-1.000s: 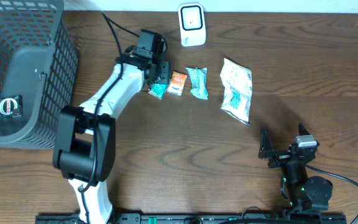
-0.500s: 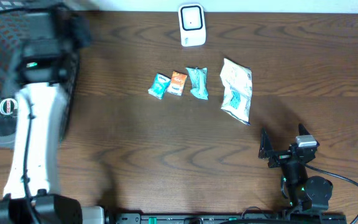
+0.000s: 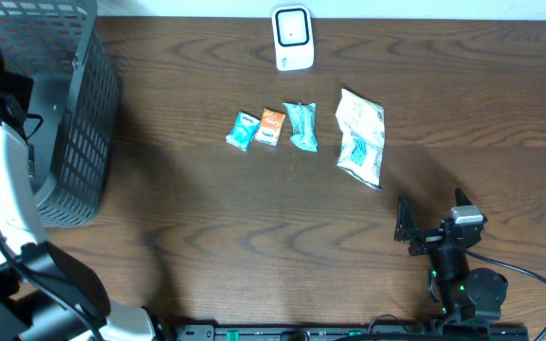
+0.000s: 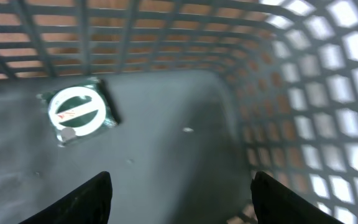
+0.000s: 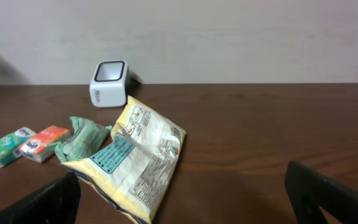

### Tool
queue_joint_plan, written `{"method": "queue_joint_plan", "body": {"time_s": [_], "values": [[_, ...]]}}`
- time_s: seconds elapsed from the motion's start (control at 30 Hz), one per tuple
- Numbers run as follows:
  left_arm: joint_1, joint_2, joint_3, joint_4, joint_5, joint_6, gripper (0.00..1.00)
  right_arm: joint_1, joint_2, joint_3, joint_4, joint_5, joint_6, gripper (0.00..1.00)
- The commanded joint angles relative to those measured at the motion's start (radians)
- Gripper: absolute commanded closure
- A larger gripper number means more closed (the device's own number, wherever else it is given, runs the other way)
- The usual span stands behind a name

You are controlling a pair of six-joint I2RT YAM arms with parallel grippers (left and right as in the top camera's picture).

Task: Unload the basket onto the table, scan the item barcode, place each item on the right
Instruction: 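Reach the left gripper into the basket and grasp the green Zam-Buk box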

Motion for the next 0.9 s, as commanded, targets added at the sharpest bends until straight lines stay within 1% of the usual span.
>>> {"method": "queue_joint_plan", "body": {"time_s": [0.0, 0.03, 0.17, 0.33, 0.43, 0.57, 0.7, 0.87], "values": [[0.024, 0.050, -0.009, -0.015, -0.095, -0.039, 0.29, -0.006, -0.005, -0.001, -0.005, 0.000, -0.012, 0.01], [0.027, 0.064, -0.009, -0.023, -0.127, -0.039, 0.24, -0.006, -0.005, -0.001, -0.005, 0.000, -0.012, 0.01], [0.027, 0.122, -0.009, -0.048, -0.195, -0.044, 0.21, -0.006, -0.005, -0.001, -0.005, 0.000, -0.012, 0.01], [0.032, 0.211, -0.009, -0.058, -0.225, -0.138, 0.10, -0.006, -0.005, -0.001, -0.005, 0.000, -0.012, 0.01], [0.037, 0.265, -0.009, -0.041, -0.231, -0.171, 0.09, -0.006, -0.005, -0.001, -0.005, 0.000, -0.012, 0.01], [0.051, 0.326, -0.009, -0.001, -0.231, -0.173, 0.08, -0.006, -0.005, -0.001, -0.005, 0.000, -0.012, 0.01], [0.072, 0.359, -0.009, 0.006, -0.238, -0.174, 0.08, -0.006, -0.005, -0.001, -0.005, 0.000, -0.012, 0.01], [0.091, 0.380, -0.009, 0.021, -0.316, -0.180, 0.07, -0.006, -0.005, -0.001, -0.005, 0.000, -0.012, 0.01]]}}
